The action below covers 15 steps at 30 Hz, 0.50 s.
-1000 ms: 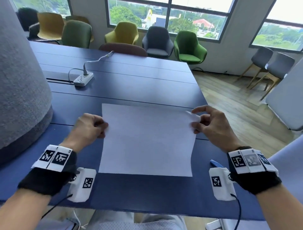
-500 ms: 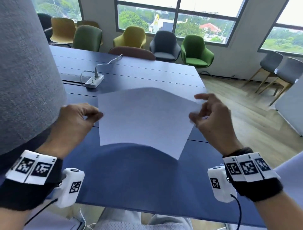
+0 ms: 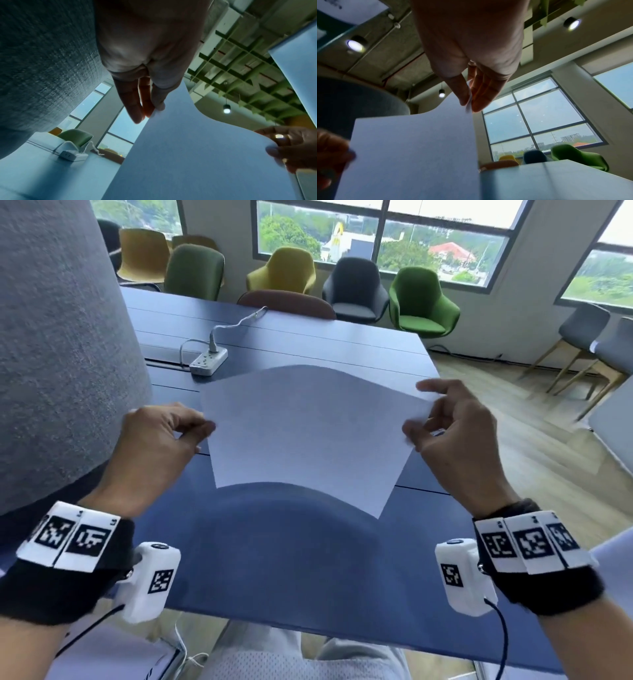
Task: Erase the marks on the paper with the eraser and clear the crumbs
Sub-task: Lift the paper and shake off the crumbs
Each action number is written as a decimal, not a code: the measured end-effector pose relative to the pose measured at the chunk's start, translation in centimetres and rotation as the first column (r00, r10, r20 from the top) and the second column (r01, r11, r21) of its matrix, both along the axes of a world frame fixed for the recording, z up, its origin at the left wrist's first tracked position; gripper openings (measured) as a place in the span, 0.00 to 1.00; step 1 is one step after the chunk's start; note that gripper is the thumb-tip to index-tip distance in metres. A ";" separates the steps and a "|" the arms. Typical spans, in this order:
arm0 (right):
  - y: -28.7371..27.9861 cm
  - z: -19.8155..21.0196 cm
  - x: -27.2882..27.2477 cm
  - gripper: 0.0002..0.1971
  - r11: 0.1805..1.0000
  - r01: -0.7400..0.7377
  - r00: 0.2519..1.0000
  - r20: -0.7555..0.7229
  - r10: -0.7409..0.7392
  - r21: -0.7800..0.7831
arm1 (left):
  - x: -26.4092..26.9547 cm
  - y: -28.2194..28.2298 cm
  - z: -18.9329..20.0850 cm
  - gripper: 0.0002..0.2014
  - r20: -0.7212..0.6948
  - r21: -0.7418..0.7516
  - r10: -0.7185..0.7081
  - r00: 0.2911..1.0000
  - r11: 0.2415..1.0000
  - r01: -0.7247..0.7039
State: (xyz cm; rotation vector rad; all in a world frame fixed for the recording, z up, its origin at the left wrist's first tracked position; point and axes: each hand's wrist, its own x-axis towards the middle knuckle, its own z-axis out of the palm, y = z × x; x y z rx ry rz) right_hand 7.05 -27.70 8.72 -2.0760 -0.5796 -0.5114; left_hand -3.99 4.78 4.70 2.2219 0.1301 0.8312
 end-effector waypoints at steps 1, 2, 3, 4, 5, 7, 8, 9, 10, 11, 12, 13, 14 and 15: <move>0.1 -0.4 -0.1 0.21 0.999 -0.003 1.000 -0.018 0.002 -0.052 | -0.1 0.1 -0.2 0.18 -0.035 0.020 -0.008 0.999 1.000 0.008; 0.2 -0.8 -0.3 0.21 0.996 -0.005 0.999 -0.036 0.002 -0.084 | -0.2 0.0 -0.3 0.20 -0.051 0.027 -0.013 0.999 1.000 0.015; 0.1 -0.9 -0.4 0.21 0.996 0.001 0.999 -0.043 -0.005 -0.084 | -0.3 -0.1 -0.4 0.21 -0.039 0.026 -0.014 0.999 1.000 0.015; 0.0 -0.7 -0.4 0.21 0.998 0.019 0.999 -0.033 -0.021 -0.057 | -0.4 -0.1 -0.2 0.21 -0.017 0.021 -0.011 1.000 1.000 0.011; -0.1 -0.4 -0.3 0.20 0.999 0.038 0.999 -0.016 -0.039 -0.021 | -0.4 -0.1 0.1 0.22 0.003 0.007 -0.014 1.000 1.000 0.013; 0.0 -0.2 0.2 0.20 0.999 0.053 0.999 -0.003 -0.053 -0.005 | -0.3 0.1 0.1 0.22 0.011 -0.007 -0.014 1.000 1.000 0.014; 0.2 -0.4 0.2 0.20 0.998 0.049 0.999 -0.010 -0.049 -0.034 | -0.1 0.2 0.0 0.21 -0.006 0.002 -0.014 1.000 1.000 0.014; 0.2 -0.7 0.2 0.21 0.996 0.044 0.999 -0.026 -0.046 -0.077 | 0.1 0.2 -0.3 0.19 -0.032 0.004 -0.011 0.999 1.000 0.011; 0.0 -1.0 0.2 0.23 0.994 0.045 0.998 -0.044 -0.049 -0.104 | 0.3 0.2 -0.5 0.17 -0.050 -0.005 -0.002 0.999 1.000 0.002; -0.5 -1.2 0.2 0.24 0.994 0.053 0.997 -0.059 -0.059 -0.100 | 0.6 0.0 -0.5 0.15 -0.055 -0.032 0.008 0.998 0.999 -0.010; -1.2 -1.2 0.1 0.24 0.995 0.066 0.995 -0.069 -0.072 -0.076 | 0.9 -0.1 -0.3 0.15 -0.054 -0.061 0.015 0.998 0.998 -0.018; -2.3 -1.3 0.1 0.23 0.994 0.088 0.993 -0.072 -0.092 -0.060 | 1.4 -0.4 0.1 0.15 -0.048 -0.081 0.014 0.999 0.997 -0.018; -3.7 -1.4 0.0 0.19 0.991 0.112 0.990 -0.076 -0.118 -0.078 | 2.0 -0.7 0.7 0.15 -0.053 -0.099 0.008 0.999 0.995 -0.013; -5.2 -1.8 -0.1 0.14 0.979 0.137 0.984 -0.092 -0.152 -0.151 | 2.5 -1.1 1.5 0.14 -0.065 -0.118 -0.006 0.998 0.993 -0.001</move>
